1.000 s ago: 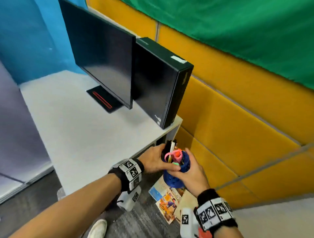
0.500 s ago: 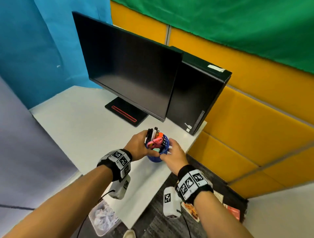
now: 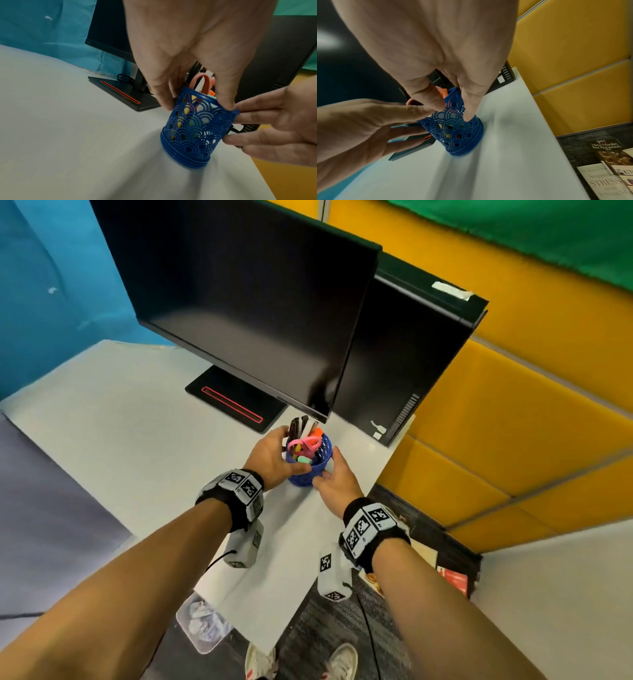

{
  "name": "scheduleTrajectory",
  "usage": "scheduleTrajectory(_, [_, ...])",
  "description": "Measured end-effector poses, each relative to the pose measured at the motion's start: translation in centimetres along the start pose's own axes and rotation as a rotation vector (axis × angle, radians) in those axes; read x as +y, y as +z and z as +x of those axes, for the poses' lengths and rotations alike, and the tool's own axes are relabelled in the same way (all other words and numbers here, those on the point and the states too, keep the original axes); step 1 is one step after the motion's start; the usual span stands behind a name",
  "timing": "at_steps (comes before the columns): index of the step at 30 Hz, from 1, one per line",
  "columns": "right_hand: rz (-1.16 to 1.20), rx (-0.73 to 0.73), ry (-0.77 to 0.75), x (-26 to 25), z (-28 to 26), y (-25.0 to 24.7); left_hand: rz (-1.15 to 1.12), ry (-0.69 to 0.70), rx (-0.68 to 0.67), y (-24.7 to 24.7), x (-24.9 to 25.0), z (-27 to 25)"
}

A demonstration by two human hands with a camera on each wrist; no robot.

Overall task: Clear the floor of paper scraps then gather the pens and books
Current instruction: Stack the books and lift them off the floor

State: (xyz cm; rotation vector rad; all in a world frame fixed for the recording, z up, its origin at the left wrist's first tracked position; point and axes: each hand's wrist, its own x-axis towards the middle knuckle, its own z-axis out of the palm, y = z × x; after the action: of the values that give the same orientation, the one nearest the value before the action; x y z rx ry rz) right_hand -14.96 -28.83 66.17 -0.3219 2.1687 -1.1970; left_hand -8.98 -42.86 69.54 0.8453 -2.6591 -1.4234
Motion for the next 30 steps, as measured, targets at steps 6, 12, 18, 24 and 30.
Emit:
scheduleTrajectory(6, [0.022,0.110,0.095,0.7,-2.9,-3.1,0.393,-0.356,-0.349,3.4,0.5,-2.5])
scheduleTrajectory(12, [0.043,0.221,0.128,7.0,-6.1,-8.6,0.374,-0.179,-0.485,12.2,4.9,-3.5])
scheduleTrajectory(18, [0.085,0.185,0.354,16.8,-8.5,-18.8,0.371,-0.135,-0.573,22.9,9.9,-3.6])
scheduleTrajectory(24, [-0.026,0.127,0.457,31.3,-8.0,-27.4,0.357,-0.135,-0.573,37.4,9.3,-2.3])
scheduleTrajectory(30, [-0.196,0.025,0.539,49.3,-3.6,-28.0,0.322,-0.254,-0.613,53.1,-1.3,1.6])
